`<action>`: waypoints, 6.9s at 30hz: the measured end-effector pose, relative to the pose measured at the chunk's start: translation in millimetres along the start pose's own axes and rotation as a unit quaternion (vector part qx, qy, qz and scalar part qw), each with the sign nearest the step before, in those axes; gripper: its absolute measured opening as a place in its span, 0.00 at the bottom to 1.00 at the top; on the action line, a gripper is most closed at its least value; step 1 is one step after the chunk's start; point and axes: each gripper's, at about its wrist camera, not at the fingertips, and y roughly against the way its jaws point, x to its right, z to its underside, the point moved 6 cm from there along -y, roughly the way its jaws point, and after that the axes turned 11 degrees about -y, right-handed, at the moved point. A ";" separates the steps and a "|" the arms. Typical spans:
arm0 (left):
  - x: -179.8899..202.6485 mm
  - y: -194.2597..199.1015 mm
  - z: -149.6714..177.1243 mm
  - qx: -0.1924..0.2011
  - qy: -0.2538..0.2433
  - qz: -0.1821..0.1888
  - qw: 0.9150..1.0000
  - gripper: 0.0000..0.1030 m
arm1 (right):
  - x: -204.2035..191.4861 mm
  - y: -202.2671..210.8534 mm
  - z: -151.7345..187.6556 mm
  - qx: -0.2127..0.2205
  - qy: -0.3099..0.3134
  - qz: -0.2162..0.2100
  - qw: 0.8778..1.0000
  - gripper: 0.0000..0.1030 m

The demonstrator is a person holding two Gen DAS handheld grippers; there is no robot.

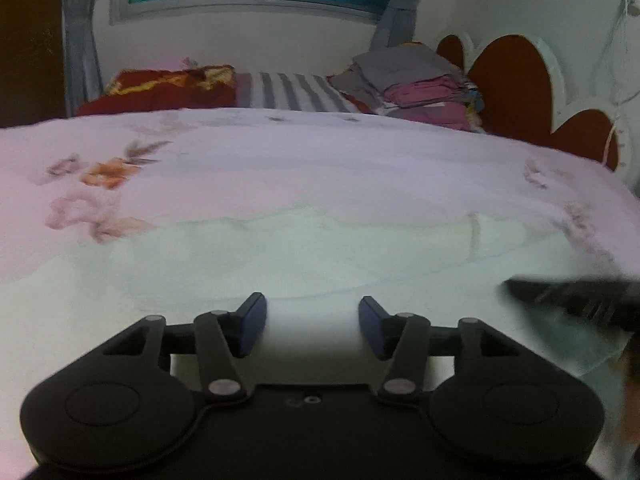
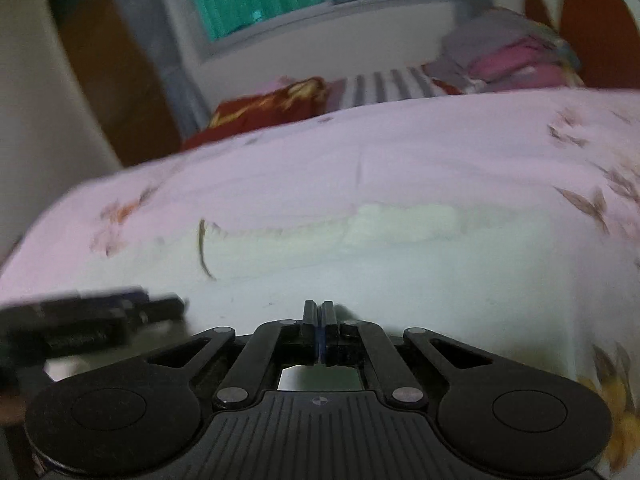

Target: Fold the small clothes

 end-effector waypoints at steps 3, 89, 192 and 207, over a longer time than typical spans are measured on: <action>-17.2 2.8 6.2 -0.001 0.003 -0.002 1.000 0.48 | 46.8 4.2 -26.8 0.030 -0.024 0.061 0.997 0.00; -323.2 172.0 166.5 0.141 0.453 -0.140 0.869 0.03 | 9.3 98.0 47.5 0.030 -0.094 0.112 0.989 0.40; -79.1 75.0 82.2 -0.045 0.036 0.007 0.998 0.39 | 62.1 95.8 30.4 0.044 -0.119 0.095 0.987 0.05; -14.4 69.1 43.3 0.006 -0.023 0.050 0.998 0.61 | 18.5 94.4 24.4 0.065 -0.049 0.078 0.994 0.34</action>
